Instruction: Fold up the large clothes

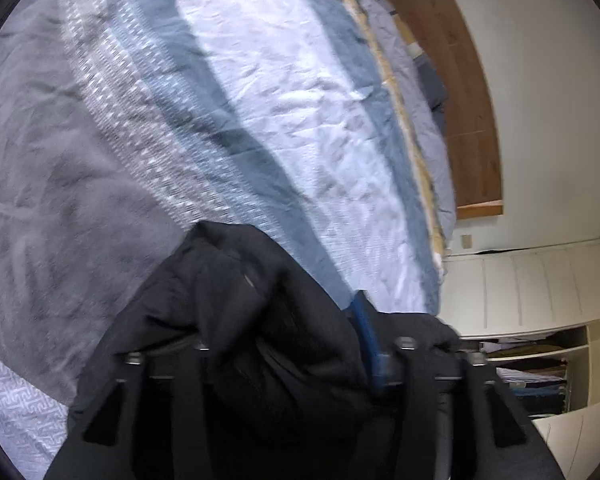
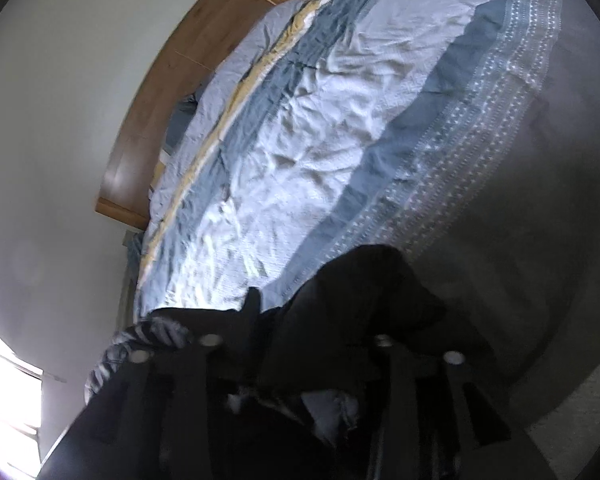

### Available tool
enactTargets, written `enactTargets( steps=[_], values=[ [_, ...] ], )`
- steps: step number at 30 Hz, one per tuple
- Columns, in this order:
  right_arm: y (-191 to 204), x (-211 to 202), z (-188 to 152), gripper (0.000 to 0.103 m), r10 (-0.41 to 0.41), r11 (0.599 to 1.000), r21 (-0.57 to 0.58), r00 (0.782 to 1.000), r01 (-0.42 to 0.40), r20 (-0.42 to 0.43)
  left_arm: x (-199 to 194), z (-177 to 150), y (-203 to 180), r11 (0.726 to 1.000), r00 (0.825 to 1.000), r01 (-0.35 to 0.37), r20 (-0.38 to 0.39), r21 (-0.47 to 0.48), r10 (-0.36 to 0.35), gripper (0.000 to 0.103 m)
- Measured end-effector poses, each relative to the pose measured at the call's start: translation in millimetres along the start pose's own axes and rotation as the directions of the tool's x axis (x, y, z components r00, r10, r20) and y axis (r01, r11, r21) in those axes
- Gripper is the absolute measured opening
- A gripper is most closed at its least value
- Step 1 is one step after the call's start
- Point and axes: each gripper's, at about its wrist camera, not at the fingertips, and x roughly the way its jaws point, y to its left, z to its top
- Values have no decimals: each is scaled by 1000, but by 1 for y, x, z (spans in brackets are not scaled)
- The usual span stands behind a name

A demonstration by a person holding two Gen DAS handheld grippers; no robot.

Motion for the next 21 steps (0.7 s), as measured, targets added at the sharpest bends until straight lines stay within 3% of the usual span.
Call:
enactTargets(
  steps=[4,8,11,16,21],
  values=[
    [0,-10,2,66,82,996,42,996,-83,25,-20,0,-14,998,998,50,47,29,-51,81],
    [9,-27,8,67,106,994,13,993,-107,48,-44,0,-33,994,995,26,90,104,-35,82],
    [25,-46,12,67,74,996,-63,994,-69,80,-66,-1,-49,985,989,-46,144,166,21,82],
    [67,-75,2,67,20,971,-241,993,9,116,-92,-21,-72,935,958,-208,252,286,137,82],
    [115,-89,-36,67,57,920,-392,994,-18,88,-93,-55,-95,894,956,-232,257,383,139,82]
  ],
)
